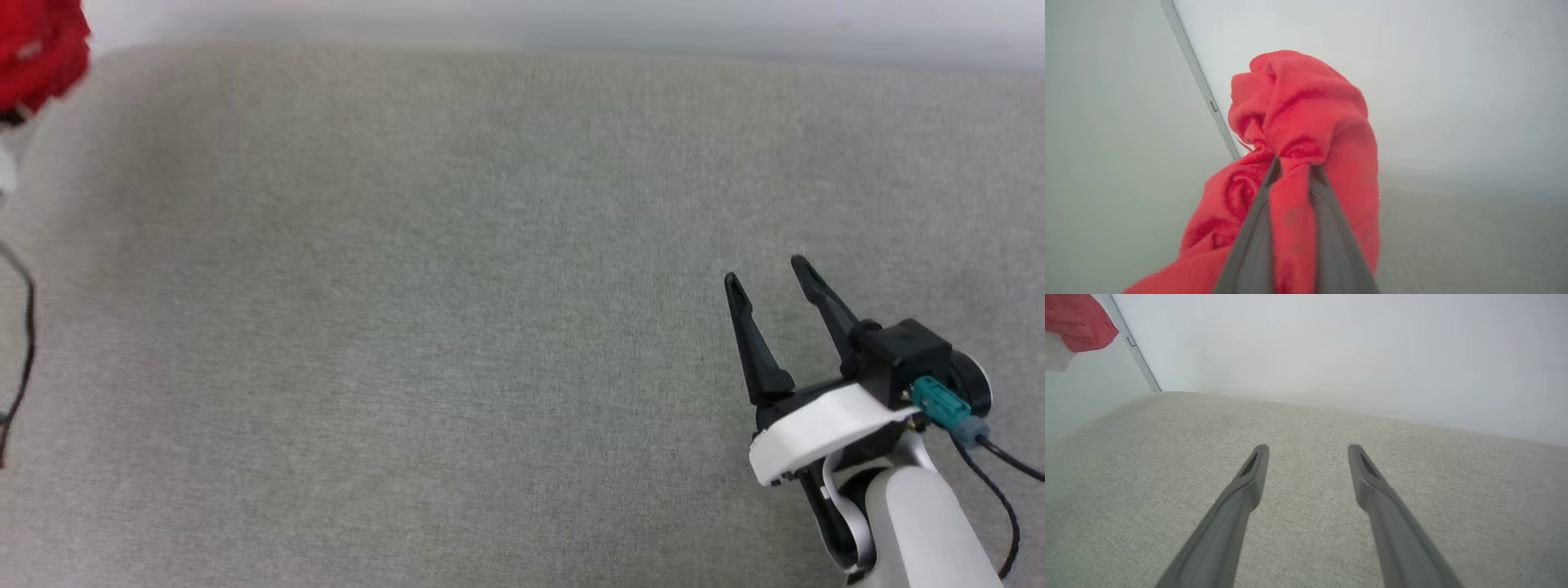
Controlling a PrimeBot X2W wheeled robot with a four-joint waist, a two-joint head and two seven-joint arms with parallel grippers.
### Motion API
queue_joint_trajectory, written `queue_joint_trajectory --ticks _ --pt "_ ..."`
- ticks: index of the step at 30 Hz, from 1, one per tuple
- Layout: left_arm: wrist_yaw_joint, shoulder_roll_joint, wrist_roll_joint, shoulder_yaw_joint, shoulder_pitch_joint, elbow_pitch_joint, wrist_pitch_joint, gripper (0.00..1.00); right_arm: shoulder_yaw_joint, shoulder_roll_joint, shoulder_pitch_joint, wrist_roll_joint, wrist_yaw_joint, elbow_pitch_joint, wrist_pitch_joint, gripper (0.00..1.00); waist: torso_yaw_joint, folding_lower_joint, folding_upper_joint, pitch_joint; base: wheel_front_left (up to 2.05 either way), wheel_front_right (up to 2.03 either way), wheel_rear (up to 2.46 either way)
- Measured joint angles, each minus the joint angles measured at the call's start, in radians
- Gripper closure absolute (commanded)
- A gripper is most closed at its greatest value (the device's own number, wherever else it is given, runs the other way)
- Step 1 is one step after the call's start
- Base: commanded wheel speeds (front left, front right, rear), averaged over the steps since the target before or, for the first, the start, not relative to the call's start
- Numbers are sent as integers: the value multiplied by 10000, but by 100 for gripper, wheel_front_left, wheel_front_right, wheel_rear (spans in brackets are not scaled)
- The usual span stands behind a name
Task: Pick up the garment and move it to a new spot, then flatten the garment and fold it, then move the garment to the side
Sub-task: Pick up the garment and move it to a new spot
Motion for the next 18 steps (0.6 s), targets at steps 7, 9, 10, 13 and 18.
queue_joint_trajectory --ticks 7,9,10,13,18 --pt "-182 -621 290 -393 -263 33 -1948 100 -278 0 593 148 0 -194 144 0 82 -3 0 -1144 0 0 0" --pt "-278 -855 351 -600 -291 -44 -2243 100 -391 0 810 188 0 -297 226 0 13 -3 0 -1416 0 0 0" --pt "-324 -1001 359 -704 -288 -88 -2374 100 -462 0 898 188 0 -336 244 0 -41 -3 0 -1530 0 0 0" --pt "-433 -1532 339 -1005 -190 -362 -2694 100 -686 -2 1132 198 0 -460 384 0 -305 -3 0 -1793 0 0 0" --pt "-587 -2635 127 -1613 283 -853 -2934 100 -976 -6 1410 186 -2 -662 598 0 -885 -3 0 -2072 0 0 0"
